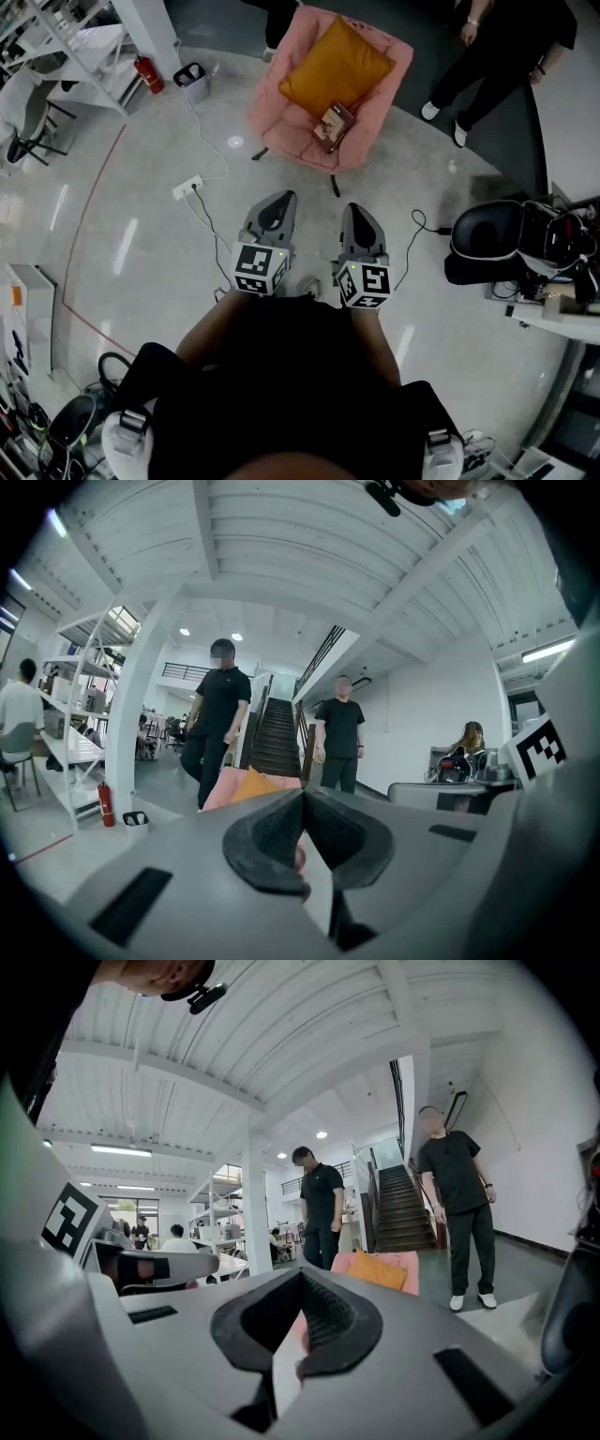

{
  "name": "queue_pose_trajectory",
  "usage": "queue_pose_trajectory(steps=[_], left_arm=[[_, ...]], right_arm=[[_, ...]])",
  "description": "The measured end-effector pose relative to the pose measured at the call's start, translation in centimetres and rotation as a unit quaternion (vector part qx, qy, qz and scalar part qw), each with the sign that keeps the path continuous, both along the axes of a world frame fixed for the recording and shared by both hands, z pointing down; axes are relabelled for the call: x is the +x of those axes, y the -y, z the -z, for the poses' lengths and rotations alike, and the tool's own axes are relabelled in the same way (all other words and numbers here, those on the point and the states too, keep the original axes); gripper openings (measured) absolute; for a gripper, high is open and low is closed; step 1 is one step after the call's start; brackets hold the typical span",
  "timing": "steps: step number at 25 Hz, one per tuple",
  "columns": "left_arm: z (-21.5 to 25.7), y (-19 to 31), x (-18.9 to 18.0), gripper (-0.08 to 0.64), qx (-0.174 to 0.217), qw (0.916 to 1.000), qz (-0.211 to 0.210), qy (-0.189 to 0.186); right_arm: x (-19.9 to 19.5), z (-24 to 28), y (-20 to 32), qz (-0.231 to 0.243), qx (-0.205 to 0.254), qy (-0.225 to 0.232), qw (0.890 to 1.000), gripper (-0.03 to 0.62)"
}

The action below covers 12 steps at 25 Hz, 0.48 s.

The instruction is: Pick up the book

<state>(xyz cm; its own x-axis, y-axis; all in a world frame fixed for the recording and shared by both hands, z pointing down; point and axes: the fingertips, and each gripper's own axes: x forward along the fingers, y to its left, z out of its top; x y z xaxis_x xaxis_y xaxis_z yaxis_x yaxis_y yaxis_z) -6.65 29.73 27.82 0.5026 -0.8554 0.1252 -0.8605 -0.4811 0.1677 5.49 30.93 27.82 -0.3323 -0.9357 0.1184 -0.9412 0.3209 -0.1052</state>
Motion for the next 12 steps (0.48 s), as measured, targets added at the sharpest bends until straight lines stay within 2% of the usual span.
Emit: queue_pose_trajectory(steps=[12], left_arm=[[-0.2, -0.3, -2.4, 0.006, 0.001, 0.9999, -0.010, -0.004]], right_arm=[[-2.2, -0.1, -0.5, -0.012, 0.000, 0.006, 1.000, 0.002]])
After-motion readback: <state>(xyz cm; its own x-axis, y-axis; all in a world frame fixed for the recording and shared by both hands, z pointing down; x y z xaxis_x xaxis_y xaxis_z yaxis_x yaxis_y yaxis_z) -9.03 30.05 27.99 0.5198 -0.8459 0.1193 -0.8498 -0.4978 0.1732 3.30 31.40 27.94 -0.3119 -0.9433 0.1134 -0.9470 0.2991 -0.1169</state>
